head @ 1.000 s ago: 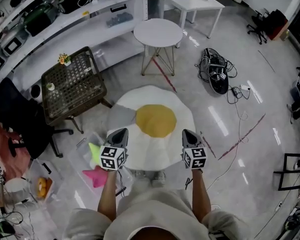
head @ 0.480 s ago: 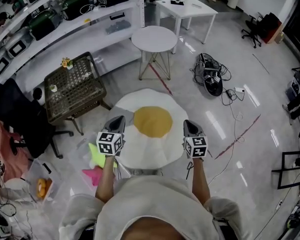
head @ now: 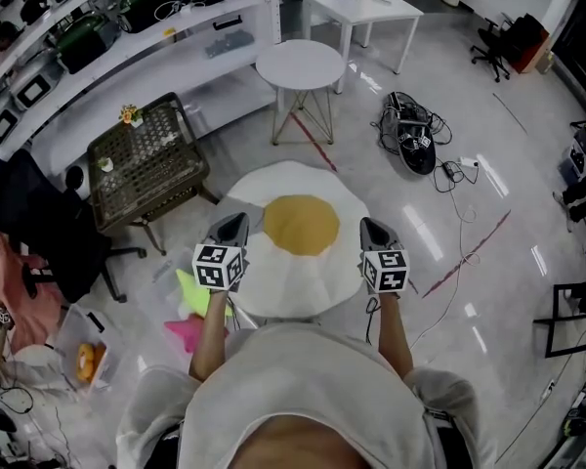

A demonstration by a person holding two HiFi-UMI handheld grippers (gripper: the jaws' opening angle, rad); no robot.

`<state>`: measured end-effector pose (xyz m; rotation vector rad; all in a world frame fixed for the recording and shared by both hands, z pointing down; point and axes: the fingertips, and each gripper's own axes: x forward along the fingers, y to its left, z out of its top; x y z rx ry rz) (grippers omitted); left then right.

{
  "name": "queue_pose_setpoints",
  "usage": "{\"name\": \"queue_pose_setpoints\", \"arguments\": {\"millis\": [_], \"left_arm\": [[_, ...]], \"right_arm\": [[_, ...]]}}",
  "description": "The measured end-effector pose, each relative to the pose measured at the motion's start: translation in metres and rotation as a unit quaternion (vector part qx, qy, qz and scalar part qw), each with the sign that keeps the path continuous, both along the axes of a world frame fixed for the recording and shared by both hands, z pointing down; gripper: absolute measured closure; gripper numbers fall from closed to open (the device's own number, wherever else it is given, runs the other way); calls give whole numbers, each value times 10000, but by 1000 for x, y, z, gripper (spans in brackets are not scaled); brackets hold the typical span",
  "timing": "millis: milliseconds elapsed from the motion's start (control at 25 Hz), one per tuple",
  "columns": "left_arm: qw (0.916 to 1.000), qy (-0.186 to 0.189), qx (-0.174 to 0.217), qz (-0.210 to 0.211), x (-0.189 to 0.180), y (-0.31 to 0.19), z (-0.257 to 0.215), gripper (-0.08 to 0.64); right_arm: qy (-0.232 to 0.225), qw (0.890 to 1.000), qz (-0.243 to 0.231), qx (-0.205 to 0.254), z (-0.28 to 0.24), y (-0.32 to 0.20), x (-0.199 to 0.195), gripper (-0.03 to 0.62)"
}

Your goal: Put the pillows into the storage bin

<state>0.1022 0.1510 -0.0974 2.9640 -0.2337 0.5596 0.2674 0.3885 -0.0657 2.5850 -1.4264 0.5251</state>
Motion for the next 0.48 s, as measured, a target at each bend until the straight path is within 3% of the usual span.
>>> {"name": "queue_pose_setpoints", "arguments": {"millis": [480], "left_arm": [[9999,25,23,125,7,5,1,551]], "right_arm": [[-19,10000,74,-54,3,5,-4,594]]}}
